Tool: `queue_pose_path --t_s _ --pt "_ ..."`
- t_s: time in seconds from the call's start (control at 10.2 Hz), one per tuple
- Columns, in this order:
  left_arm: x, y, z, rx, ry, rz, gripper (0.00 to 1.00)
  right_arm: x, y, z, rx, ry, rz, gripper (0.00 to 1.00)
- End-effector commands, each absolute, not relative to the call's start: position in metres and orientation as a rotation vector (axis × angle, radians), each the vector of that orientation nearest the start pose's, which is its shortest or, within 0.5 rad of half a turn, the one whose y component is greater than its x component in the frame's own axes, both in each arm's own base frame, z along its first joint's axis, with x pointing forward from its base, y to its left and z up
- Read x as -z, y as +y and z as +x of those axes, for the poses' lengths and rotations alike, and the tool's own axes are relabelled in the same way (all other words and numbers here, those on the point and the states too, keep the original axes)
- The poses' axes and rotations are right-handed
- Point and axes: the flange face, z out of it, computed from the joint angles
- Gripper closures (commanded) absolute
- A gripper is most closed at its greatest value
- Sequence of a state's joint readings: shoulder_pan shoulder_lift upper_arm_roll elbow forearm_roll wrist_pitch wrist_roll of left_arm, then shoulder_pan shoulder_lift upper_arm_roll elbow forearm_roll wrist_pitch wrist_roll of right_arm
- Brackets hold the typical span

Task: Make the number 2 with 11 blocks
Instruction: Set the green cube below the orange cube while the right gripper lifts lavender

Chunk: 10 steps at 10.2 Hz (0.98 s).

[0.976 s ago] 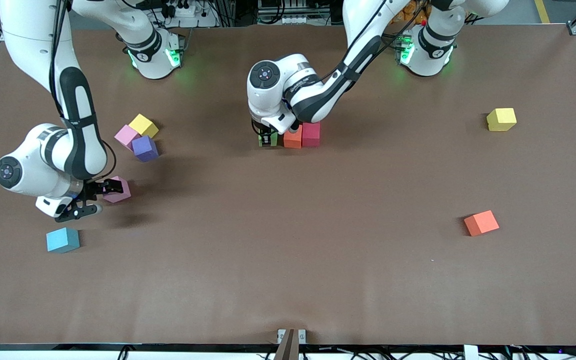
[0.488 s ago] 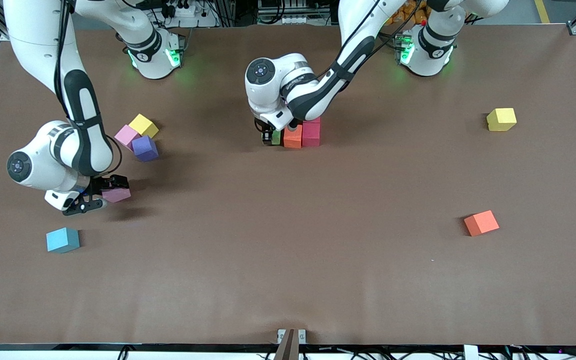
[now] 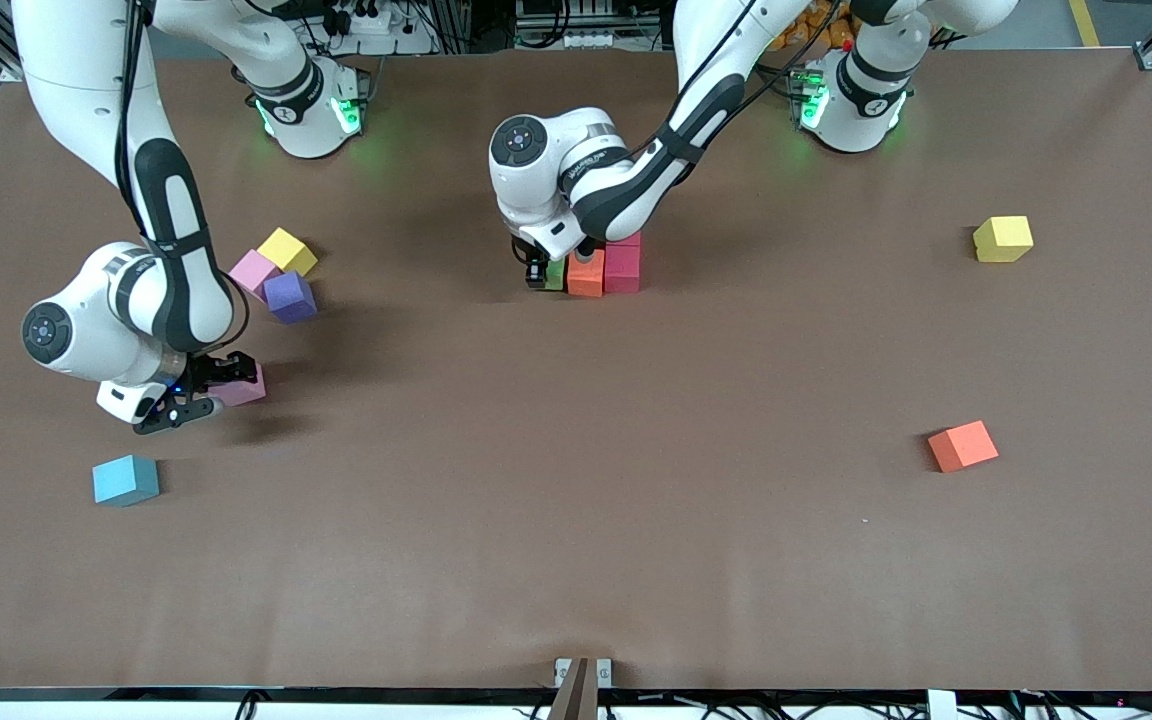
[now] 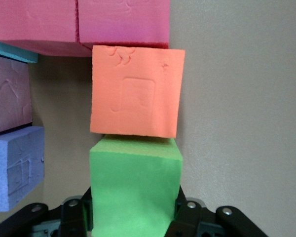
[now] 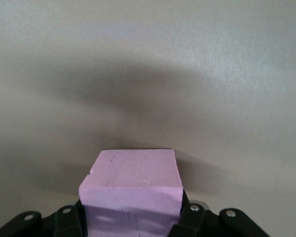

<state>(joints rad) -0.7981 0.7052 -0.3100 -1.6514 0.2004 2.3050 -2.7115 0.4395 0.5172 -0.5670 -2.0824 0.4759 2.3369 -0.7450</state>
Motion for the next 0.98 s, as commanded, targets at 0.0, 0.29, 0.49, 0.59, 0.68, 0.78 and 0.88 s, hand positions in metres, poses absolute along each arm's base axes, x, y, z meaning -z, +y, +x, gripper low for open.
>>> queue_pose_path --t_s 0.0,0.29,0.49,0.59,0.68,0.78,0.88 --pt "-0.211 -0.599 0.328 -0.043 -2.180 -2.242 0.73 -0.219 -0.062 0.578 -0.080 -0.542 -2.981 0.71" --pt "-0.207 -0.598 0.329 -0.038 -2.175 -2.243 0.73 -0.235 -0.043 0.596 -0.016 -0.571 -2.971 0.73" --pt "-0.204 -0.597 0.331 -0.045 -2.182 -2.243 0.71 -0.247 -0.018 0.609 0.023 -0.557 -2.970 0.73" --pt "-0.203 -0.597 0.332 -0.045 -2.183 -2.242 0.69 -0.251 -0.001 0.613 0.036 -0.538 -2.976 0.73" --pt "-0.203 -0.597 0.333 -0.048 -2.187 -2.240 0.64 -0.255 0.016 0.616 0.043 -0.509 -2.981 0.73" --pt "-0.202 -0.596 0.334 -0.048 -2.188 -2.237 0.42 -0.256 0.031 0.616 0.043 -0.478 -2.987 0.73" --pt "-0.201 -0.595 0.334 -0.048 -2.188 -2.234 0.27 -0.256 0.048 0.615 0.035 -0.428 -2.993 0.73"
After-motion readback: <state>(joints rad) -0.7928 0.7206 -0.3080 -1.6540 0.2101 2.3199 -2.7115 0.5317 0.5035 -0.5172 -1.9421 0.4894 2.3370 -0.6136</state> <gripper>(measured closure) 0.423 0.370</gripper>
